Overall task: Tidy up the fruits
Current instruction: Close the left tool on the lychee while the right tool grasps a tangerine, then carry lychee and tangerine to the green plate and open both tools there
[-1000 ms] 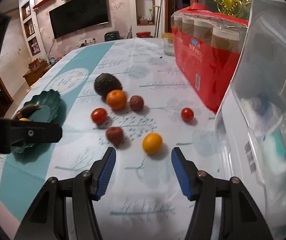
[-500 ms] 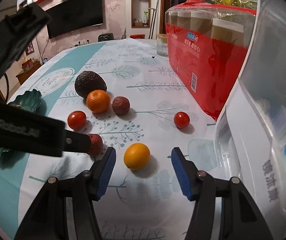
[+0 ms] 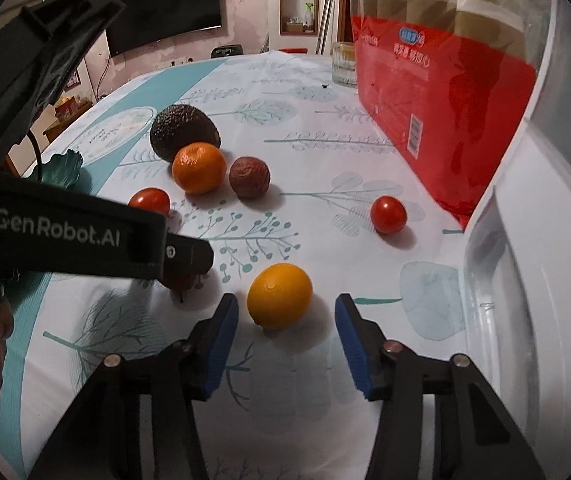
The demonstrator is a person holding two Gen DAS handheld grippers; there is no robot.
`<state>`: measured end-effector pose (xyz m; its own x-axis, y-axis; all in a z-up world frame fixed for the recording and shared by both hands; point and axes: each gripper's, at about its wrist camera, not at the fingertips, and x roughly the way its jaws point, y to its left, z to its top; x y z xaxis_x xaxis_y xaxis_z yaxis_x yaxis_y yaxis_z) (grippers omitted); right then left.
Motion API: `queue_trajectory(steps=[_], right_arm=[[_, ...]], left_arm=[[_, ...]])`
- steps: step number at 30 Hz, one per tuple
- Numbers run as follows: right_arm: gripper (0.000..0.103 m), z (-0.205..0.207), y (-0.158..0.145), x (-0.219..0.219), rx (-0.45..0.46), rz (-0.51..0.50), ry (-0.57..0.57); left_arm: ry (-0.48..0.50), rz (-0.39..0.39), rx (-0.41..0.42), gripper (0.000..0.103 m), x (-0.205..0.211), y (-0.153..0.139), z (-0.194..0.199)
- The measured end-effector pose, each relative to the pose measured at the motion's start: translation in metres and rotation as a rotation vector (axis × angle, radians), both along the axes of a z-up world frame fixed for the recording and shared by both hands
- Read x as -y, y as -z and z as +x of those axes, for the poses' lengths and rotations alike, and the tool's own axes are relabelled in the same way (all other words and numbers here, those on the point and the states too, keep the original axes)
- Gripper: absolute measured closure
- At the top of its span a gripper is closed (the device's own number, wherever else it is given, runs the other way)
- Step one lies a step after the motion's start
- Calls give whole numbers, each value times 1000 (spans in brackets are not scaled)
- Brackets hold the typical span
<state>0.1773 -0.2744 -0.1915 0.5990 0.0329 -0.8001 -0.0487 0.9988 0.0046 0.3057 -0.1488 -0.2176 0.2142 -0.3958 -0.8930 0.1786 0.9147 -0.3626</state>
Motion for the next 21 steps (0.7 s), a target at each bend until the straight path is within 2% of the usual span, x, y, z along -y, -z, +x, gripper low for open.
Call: queue_trajectory(steps=[7, 14, 21], right_arm=[[68, 3, 4, -8, -18, -32, -36], [71, 4, 2, -12, -37, -60, -52], [71, 1, -3, -19, -72, -40, -75]], left_arm=[[17, -25, 1, 73, 1, 2, 1], [16, -42, -3, 73, -3, 0, -2], [2, -55, 3, 73, -16, -9, -15]])
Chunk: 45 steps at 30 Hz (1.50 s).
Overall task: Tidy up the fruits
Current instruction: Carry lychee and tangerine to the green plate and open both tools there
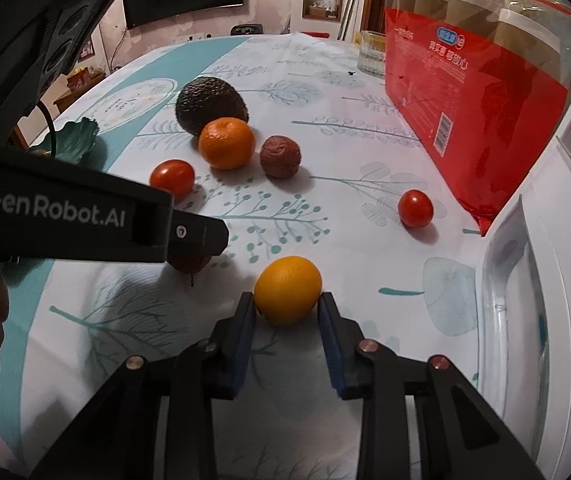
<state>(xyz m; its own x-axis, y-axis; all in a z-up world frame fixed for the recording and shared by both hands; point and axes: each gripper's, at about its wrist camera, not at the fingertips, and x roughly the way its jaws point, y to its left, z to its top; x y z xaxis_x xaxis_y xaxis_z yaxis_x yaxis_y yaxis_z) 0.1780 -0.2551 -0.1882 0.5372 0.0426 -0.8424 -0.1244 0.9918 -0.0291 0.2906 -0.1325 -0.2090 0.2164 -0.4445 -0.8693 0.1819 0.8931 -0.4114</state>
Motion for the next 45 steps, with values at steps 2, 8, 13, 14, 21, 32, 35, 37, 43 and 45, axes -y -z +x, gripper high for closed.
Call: queue_trajectory(steps=[2, 8, 13, 14, 21, 32, 35, 37, 43, 45], right_arm=[[72, -3, -4, -4, 0, 3, -8], [81, -15, -16, -16, 2, 13, -28], [84, -26, -20, -32, -1, 6, -51], [84, -28, -20, -35, 3, -1, -52], [82, -18, -18, -50, 48, -89, -25], [59, -2, -7, -60, 113, -257, -12], [56, 3, 0, -59, 111, -324, 12], [56, 5, 1, -54, 113, -317, 35], [57, 12, 8, -43, 102, -315, 92], [57, 14, 8, -40, 98, -305, 109]], left_arm=[[-11, -3, -1, 73, -7, -2, -7], [-38, 2, 4, 73, -34, -12, -34], [-71, 2, 31, 73, -61, -26, -57], [-76, 3, 38, 73, -66, -29, -61], [-146, 24, 72, 73, -115, -47, -90], [-257, 51, 88, 73, -175, -60, -115], [-275, 58, 91, 73, -184, -62, -116], [-287, 63, 90, 73, -192, -63, -118], [-319, 83, 81, 73, -217, -64, -120], [-326, 92, 84, 73, -226, -66, -118]])
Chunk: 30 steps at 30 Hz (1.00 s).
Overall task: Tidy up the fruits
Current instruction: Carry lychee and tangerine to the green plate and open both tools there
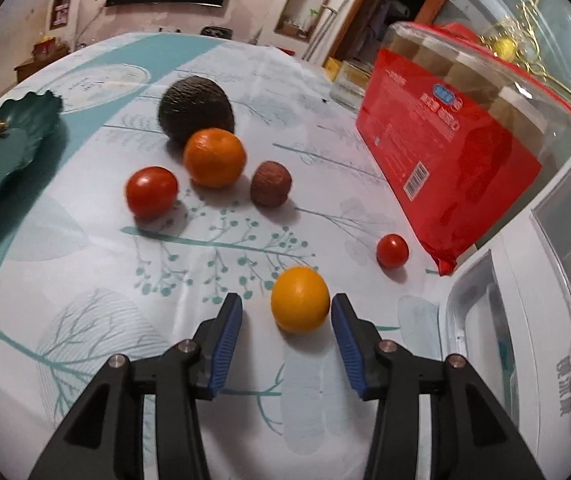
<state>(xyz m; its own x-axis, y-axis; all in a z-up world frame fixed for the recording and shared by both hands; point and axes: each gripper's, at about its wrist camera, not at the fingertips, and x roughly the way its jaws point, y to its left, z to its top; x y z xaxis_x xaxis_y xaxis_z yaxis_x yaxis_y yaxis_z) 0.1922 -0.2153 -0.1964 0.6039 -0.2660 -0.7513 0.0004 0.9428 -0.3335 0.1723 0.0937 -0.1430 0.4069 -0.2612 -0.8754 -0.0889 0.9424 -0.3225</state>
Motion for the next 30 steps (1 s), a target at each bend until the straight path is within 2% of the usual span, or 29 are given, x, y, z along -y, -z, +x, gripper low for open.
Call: queue_trajectory(steps=[2, 3, 4, 16, 30], right_arm=[[62, 2, 1, 2, -1, 1, 23], [71, 3, 1, 2, -5, -1, 32], [73, 4, 1, 2, -7, 4, 44], [73, -1, -3, -23, -38, 61, 147], [73, -19, -31, -123, -4, 169, 144]], left_arm=[[-6, 4, 4, 73, -10, -2, 3], [-7, 6, 6, 73, -14, -3, 4], [-8, 9, 8, 73, -18, -4, 6], [86, 18, 35, 73, -59, -14, 44], [240, -24, 53, 73, -92, -1, 94]])
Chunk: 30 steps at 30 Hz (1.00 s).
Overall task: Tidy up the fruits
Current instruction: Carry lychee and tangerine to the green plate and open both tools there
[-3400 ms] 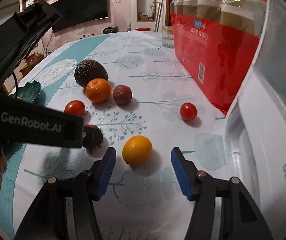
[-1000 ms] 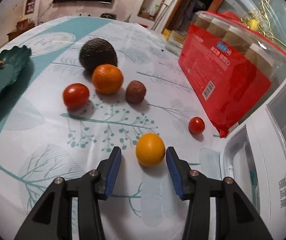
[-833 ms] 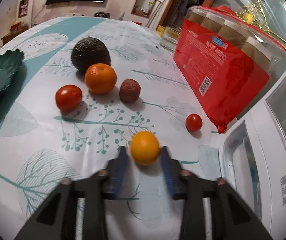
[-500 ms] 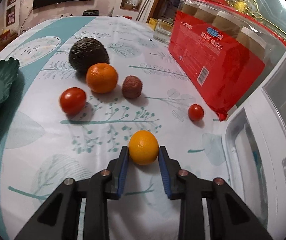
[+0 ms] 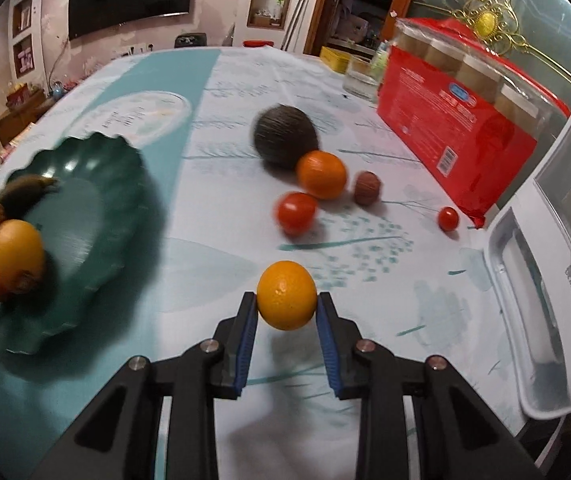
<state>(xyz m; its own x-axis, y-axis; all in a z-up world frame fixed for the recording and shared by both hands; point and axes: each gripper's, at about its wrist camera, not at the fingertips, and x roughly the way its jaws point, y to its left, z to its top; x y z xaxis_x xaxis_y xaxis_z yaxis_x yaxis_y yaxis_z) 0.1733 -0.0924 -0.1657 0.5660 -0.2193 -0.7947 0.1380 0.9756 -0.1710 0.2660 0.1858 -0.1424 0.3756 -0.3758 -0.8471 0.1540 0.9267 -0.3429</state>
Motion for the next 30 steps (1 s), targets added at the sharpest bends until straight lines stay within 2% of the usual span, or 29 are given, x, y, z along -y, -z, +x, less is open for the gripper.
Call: queue_trajectory(steps=[8, 17, 19, 22, 27, 30], right_arm=[[73, -5, -24, -58, 41, 72, -59], [73, -4, -28, -105, 14, 130, -129], [73, -6, -28, -110, 11, 127, -140], [72, -5, -26, -114, -6, 140, -146], [64, -13, -29, -108, -1, 172, -128], [63, -21, -32, -100, -8, 183, -115]], left_arm=[[44, -30, -20, 73, -11, 12, 12], [78, -66, -25, 72, -13, 14, 15], [75, -72, -23, 69, -14, 13, 14], [65, -72, -21, 56, -15, 10, 10], [51, -69, -23, 55, -18, 8, 2], [37, -65, -26, 55, -17, 6, -6]])
